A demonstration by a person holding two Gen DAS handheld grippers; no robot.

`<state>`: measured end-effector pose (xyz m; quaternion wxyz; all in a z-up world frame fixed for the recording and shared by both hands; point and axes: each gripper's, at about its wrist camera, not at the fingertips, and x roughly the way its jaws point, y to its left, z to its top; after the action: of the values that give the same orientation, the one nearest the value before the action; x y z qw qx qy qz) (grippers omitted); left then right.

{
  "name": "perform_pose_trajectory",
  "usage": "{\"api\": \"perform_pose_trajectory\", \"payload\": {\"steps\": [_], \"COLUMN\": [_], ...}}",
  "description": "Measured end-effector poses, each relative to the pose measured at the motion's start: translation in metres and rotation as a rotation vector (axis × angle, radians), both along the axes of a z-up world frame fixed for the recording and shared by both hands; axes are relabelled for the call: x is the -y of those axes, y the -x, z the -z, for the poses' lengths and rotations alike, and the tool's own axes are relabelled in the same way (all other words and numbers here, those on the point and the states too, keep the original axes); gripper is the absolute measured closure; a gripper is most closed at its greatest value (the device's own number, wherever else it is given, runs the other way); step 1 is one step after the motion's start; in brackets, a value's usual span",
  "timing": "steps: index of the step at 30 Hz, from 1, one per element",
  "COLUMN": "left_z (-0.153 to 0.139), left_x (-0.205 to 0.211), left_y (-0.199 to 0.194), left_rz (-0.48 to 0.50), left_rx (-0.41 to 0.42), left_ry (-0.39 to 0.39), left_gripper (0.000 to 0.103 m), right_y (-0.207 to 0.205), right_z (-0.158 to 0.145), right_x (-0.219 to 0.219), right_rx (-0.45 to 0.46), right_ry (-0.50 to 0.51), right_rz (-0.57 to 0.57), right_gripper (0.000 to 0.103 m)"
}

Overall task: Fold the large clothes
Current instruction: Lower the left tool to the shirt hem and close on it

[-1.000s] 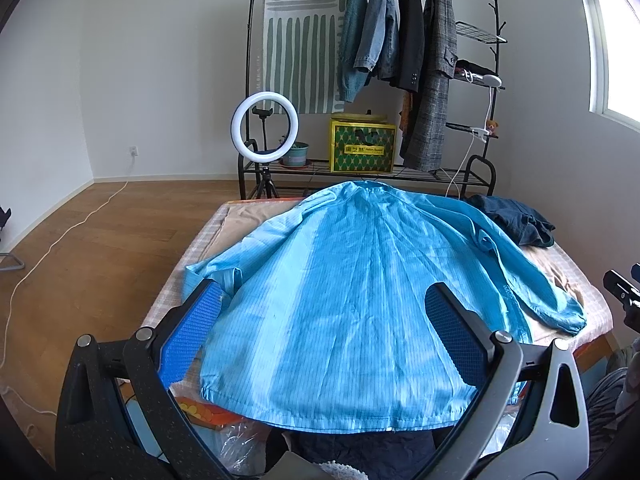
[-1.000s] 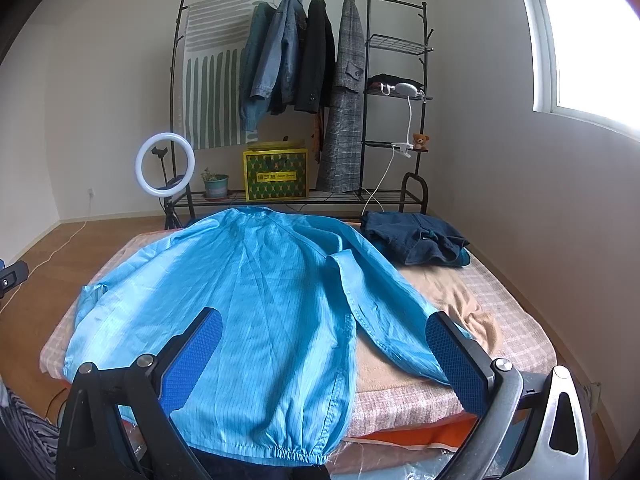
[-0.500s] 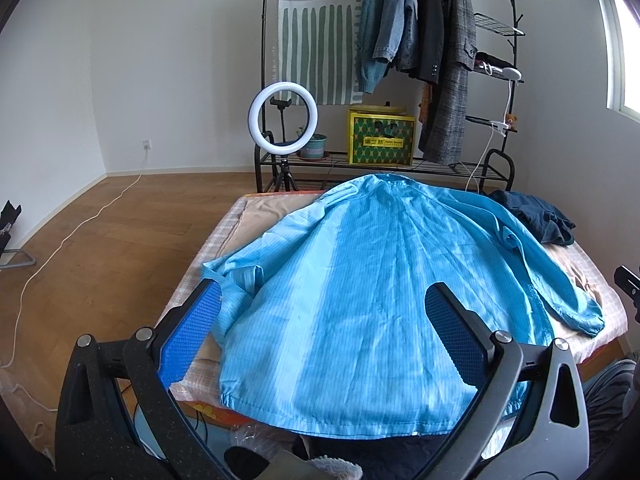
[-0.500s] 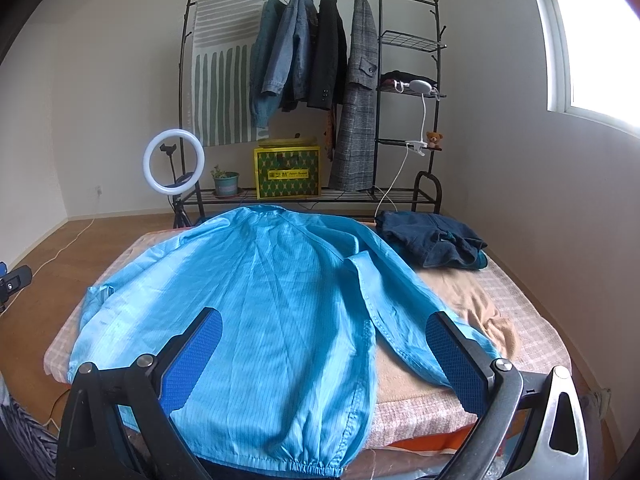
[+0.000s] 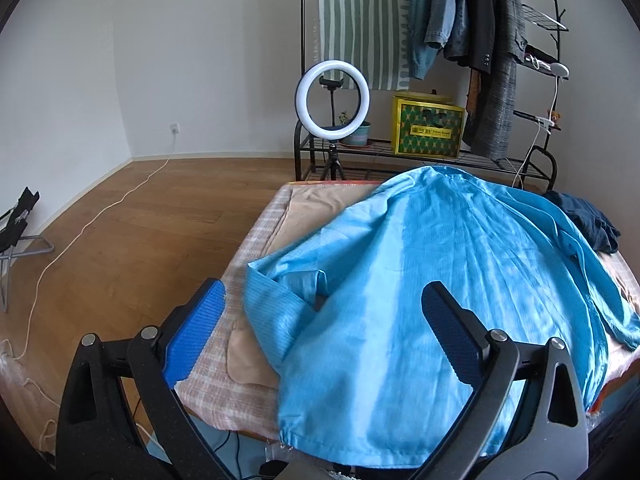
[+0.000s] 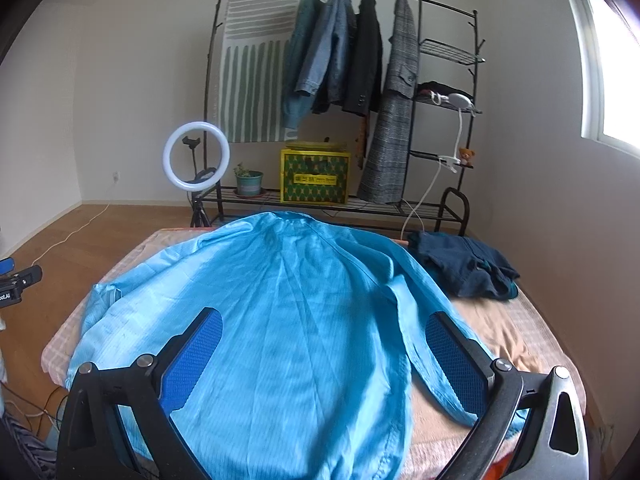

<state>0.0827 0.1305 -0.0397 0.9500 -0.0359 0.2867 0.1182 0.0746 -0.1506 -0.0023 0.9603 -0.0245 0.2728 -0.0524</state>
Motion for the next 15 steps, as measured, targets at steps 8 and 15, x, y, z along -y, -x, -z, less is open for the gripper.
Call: {"api": "perform_pose_trajectory", "payload": {"steps": [8, 15], "left_z": [0.054, 0.121], "left_x": [-0.093, -0.151], "left_y": [-0.054, -0.103], "left_rz": [-0.082, -0.118], "left_rx": [-0.112, -0.269], "left_ry": [0.13, 0.29], "left_gripper": [0.012, 0.017], "right_y": [-0.066, -0.124], "right_z": [0.024, 0.057], "right_x": [-0.034, -0.073], "right_rx": [-0.032, -0.056], "right_ry": [-0.032, -0.048], "right_rz": [-0.157, -0.308], "right_gripper": [0.0, 0.006]}}
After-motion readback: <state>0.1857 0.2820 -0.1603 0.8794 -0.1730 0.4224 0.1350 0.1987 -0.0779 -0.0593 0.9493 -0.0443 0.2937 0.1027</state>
